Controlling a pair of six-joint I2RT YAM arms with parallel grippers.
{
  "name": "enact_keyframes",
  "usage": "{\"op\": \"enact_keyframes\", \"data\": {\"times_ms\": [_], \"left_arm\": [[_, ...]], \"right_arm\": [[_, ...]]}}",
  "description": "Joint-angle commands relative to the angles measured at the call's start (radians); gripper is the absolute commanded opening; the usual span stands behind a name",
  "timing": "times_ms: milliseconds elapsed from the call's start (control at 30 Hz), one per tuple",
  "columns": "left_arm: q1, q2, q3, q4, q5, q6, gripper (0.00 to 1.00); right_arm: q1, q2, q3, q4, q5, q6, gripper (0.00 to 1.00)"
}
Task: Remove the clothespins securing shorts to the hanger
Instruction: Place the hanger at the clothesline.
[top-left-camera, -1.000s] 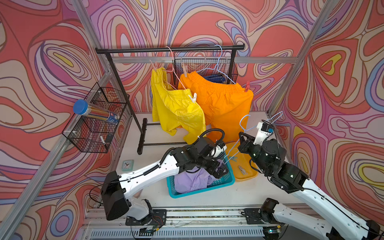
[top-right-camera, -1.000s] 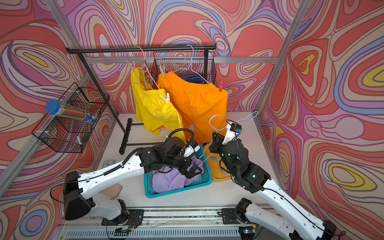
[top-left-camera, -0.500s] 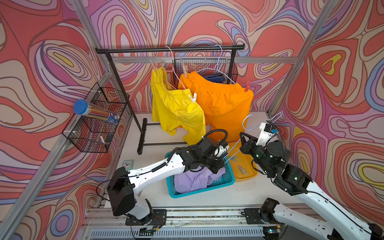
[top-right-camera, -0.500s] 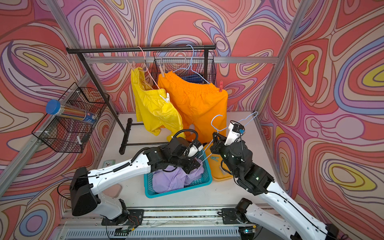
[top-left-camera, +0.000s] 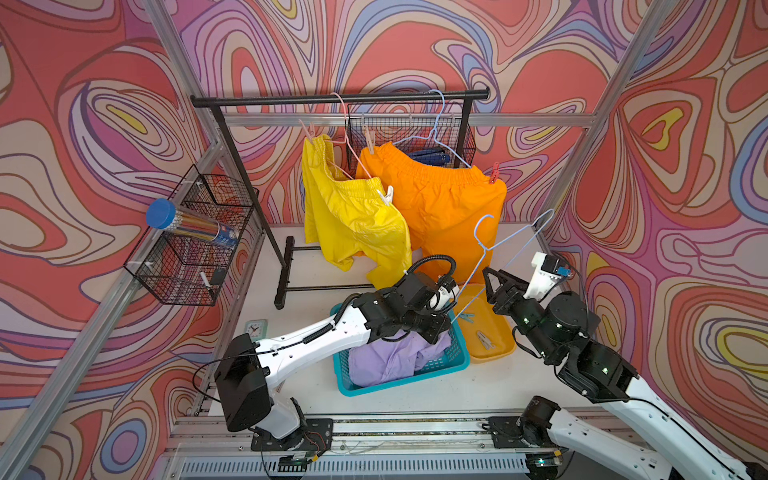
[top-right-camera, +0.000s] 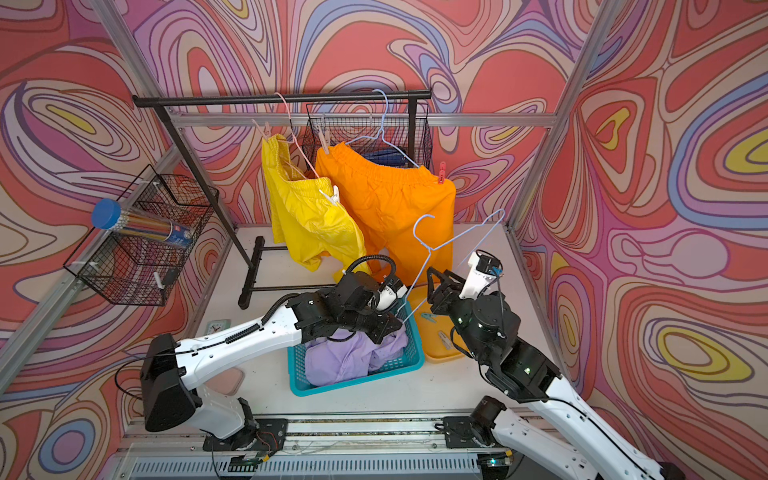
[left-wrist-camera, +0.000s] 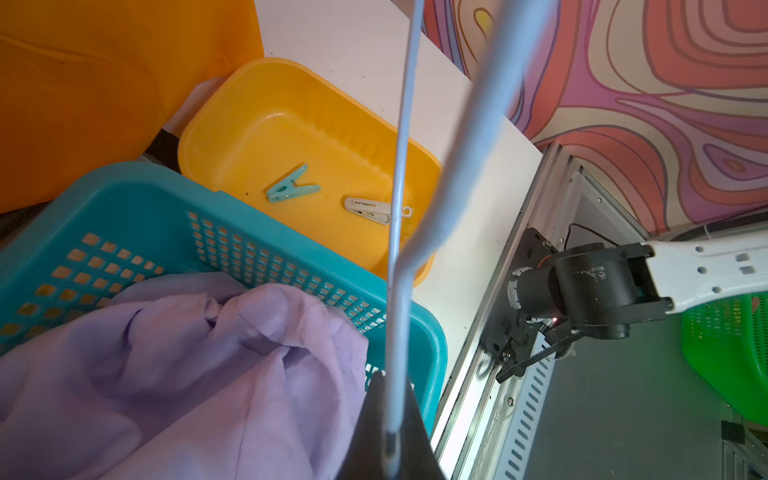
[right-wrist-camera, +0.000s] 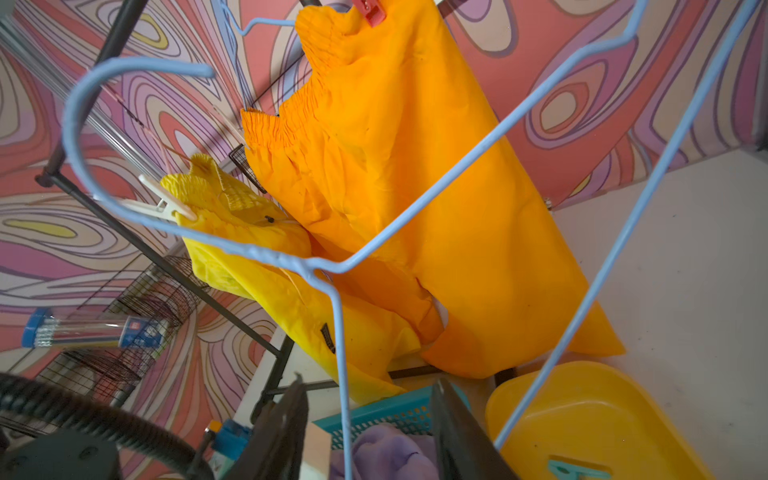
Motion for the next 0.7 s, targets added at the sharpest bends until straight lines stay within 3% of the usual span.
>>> {"op": "enact_keyframes", "data": {"times_ms": [0,267,667], "left_arm": [[0.003,-0.054,0.063,-0.002,-0.086,0.013,0.00],[0.003,-0.123,0.185,-0.100,-0.193,0.055,0.00],[0.007,-0.344,0.252,-0.271,-0.612,0.075,0.00]], "right_arm": [[0.003,-0.055,-0.030,-0.044,0.019,-0.017,0.62],[0.003,-0.178,-0.098,-0.096,0.077,-0.025,0.69],[0.003,-0.156,-0.115,-0.104,0.096,-0.051,0.69]]}}
